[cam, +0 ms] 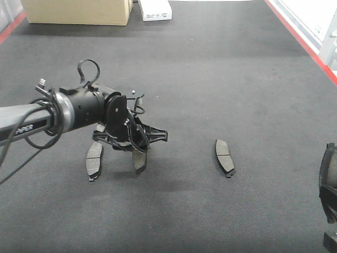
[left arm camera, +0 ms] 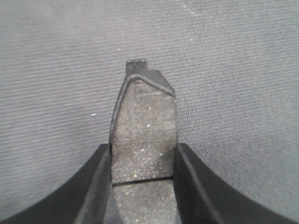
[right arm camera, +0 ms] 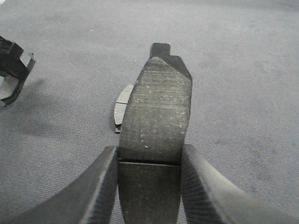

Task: Move and align brake pads A on conveyor
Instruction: 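Lower the left gripper's pad onto the belt beside the placed pad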

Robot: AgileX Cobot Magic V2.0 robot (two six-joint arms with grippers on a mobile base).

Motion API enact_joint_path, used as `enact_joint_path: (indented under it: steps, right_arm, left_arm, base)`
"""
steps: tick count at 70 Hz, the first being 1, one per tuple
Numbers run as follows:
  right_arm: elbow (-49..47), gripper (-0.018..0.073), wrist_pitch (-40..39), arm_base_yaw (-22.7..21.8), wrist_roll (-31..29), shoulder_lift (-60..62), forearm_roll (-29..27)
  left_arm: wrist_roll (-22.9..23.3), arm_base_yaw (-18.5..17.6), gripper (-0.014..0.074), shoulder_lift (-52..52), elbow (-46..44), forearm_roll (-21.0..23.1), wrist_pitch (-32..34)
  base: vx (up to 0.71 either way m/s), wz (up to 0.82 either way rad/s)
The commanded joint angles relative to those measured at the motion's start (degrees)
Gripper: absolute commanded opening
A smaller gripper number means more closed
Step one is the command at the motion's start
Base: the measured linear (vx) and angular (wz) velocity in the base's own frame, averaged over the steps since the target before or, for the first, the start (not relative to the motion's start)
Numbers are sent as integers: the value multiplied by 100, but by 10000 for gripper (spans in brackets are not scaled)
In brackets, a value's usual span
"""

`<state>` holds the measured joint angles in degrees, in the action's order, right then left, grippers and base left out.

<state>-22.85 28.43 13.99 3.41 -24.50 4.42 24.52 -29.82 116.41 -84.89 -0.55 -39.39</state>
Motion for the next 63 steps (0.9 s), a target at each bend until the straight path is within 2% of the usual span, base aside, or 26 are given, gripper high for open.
enact_joint_path:
  steps: [1, 21, 26, 47, 55, 63]
  right_arm:
    - [-174, 35, -496, -24, -34, -31, 45]
    - [-174, 35, -496, -24, -34, -31, 45]
    - [-174, 35, -496, -24, -34, -31, 45]
    - [-174, 35, -496, -24, -34, -31, 45]
    - [-174, 35, -496, -24, -34, -31, 45]
    - [-174, 35, -496, -24, -34, -31, 45]
  left_arm:
    - [58, 4, 64, -252, -192, 55, 261]
    - [51, 4, 118, -197, -192, 55, 204]
    - [51, 4, 157, -197, -192, 55, 243]
    - [58, 4, 433, -225, -192, 55, 257]
    - [58, 4, 491, -283, -192, 11, 267]
    - [58, -4, 500, -397, -192, -228, 265]
  base:
    - [0, 0]
    - [0, 0]
    - [0, 0]
    - [0, 0]
    - [0, 0]
    - [0, 0]
